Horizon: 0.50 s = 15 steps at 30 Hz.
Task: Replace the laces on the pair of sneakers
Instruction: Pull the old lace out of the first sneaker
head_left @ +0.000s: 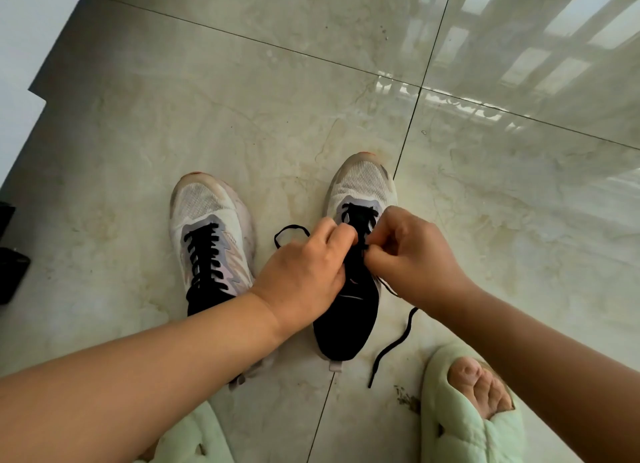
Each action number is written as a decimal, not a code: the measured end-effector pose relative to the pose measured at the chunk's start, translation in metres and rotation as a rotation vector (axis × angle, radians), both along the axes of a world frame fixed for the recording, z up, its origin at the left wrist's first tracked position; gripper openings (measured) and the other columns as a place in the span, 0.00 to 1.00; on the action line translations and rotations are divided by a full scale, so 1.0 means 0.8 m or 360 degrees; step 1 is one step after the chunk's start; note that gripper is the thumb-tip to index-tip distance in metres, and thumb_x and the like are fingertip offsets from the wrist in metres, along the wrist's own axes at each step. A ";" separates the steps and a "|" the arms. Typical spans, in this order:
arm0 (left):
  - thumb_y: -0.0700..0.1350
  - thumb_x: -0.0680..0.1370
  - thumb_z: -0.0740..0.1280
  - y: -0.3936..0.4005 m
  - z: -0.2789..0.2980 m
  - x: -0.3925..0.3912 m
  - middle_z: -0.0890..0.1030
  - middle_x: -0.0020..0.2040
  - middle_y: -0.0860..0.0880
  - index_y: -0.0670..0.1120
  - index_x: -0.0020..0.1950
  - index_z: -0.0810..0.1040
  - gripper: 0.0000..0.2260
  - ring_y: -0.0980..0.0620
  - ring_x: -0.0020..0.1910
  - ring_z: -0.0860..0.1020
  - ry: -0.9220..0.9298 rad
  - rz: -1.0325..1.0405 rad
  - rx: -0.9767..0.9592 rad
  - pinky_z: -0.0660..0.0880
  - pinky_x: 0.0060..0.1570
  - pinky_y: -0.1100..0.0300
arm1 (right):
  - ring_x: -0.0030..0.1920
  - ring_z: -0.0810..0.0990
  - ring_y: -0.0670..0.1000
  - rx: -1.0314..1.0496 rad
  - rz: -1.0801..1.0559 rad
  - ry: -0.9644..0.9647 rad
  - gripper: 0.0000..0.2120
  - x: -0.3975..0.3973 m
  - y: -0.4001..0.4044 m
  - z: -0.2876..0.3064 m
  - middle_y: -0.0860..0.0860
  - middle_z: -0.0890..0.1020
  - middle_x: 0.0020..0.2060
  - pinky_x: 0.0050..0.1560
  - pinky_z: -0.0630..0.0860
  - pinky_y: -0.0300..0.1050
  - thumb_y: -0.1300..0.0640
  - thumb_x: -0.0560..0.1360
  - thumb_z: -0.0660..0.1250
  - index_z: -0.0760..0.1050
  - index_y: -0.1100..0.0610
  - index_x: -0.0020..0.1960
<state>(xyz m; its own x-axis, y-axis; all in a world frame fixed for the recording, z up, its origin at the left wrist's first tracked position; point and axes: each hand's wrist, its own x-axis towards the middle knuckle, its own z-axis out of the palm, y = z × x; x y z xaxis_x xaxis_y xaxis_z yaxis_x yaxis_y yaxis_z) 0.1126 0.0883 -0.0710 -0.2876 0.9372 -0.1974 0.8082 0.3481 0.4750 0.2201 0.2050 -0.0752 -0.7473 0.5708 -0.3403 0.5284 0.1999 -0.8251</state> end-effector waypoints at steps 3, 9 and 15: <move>0.39 0.75 0.64 -0.001 0.000 0.000 0.74 0.50 0.43 0.42 0.55 0.73 0.10 0.38 0.34 0.77 -0.0002 0.0033 0.0000 0.75 0.31 0.46 | 0.26 0.69 0.43 -0.0932 -0.0207 0.0098 0.10 0.003 0.008 0.001 0.47 0.74 0.26 0.27 0.66 0.33 0.71 0.70 0.61 0.71 0.57 0.44; 0.37 0.73 0.65 -0.002 0.000 -0.001 0.76 0.49 0.43 0.41 0.54 0.74 0.10 0.40 0.30 0.76 -0.0009 0.0009 0.0007 0.75 0.28 0.48 | 0.26 0.69 0.40 -0.0082 0.0259 -0.0286 0.07 0.017 0.026 -0.007 0.40 0.72 0.22 0.29 0.64 0.30 0.63 0.69 0.68 0.74 0.53 0.37; 0.36 0.73 0.65 -0.002 0.001 -0.003 0.76 0.48 0.43 0.41 0.54 0.75 0.10 0.40 0.29 0.75 -0.0012 0.0004 0.0018 0.75 0.28 0.48 | 0.45 0.71 0.47 0.0758 0.0549 -0.0379 0.02 0.023 0.020 -0.010 0.42 0.75 0.31 0.49 0.61 0.43 0.58 0.72 0.67 0.75 0.55 0.44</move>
<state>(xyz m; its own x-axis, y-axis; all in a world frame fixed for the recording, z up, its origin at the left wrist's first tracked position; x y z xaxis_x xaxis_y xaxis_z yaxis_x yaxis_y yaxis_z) 0.1100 0.0870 -0.0705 -0.2888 0.9386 -0.1888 0.8037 0.3448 0.4850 0.2384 0.2209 -0.0834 -0.8503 0.4403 -0.2883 0.5263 0.7077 -0.4713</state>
